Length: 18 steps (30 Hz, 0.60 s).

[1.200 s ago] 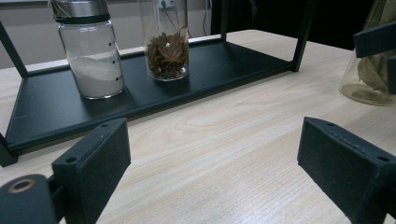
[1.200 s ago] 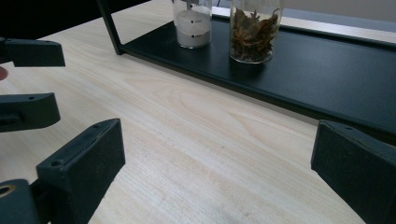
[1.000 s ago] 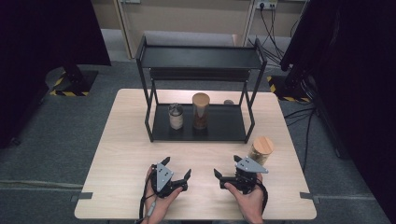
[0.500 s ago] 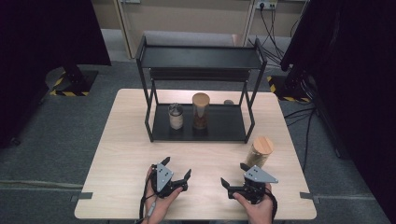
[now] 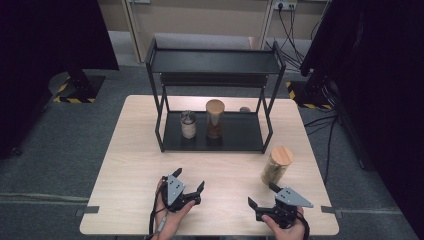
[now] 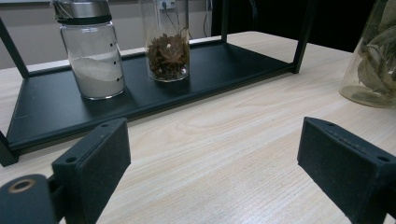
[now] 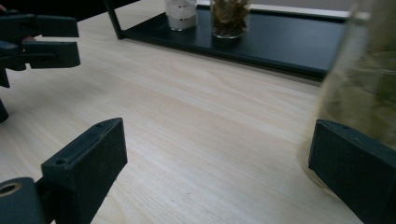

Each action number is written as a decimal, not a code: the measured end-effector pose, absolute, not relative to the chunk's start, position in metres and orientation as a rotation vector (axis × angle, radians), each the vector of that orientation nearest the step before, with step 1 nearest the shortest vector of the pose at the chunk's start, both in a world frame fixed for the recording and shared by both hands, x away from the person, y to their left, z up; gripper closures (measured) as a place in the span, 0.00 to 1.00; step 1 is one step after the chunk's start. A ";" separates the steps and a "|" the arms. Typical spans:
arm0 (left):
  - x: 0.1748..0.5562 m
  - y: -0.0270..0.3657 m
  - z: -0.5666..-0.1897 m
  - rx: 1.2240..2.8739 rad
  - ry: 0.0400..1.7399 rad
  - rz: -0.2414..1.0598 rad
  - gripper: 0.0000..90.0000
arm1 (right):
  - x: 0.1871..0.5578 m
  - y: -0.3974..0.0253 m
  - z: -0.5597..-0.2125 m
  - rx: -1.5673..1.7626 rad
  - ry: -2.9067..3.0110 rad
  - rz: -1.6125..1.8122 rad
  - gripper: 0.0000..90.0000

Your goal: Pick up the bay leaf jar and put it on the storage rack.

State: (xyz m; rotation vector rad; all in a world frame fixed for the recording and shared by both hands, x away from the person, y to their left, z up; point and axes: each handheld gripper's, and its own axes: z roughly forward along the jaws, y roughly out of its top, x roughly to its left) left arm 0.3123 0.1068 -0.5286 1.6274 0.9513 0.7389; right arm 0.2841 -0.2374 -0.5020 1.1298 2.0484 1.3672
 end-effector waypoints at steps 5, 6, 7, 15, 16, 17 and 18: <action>0.312 0.107 -0.529 1.628 0.952 0.738 0.10 | 0.278 -0.253 -0.495 1.162 1.976 1.355 0.05; 0.312 0.107 -0.529 1.627 0.952 0.739 0.10 | 0.278 -0.256 -0.494 1.167 1.963 1.348 0.05; 0.312 0.107 -0.529 1.626 0.952 0.740 0.10 | 0.277 -0.259 -0.493 1.174 1.948 1.344 0.05; 0.312 0.107 -0.529 1.628 0.956 0.741 0.10 | 0.278 -0.274 -0.488 1.199 1.870 1.298 0.05; 0.312 0.107 -0.529 1.626 0.956 0.740 0.10 | 0.279 -0.276 -0.487 1.195 1.860 1.290 0.04; 0.312 0.107 -0.529 1.626 0.956 0.740 0.10 | 0.279 -0.276 -0.487 1.195 1.860 1.290 0.04; 0.312 0.107 -0.529 1.625 0.957 0.739 0.10 | 0.282 -0.276 -0.484 1.189 1.843 1.277 0.04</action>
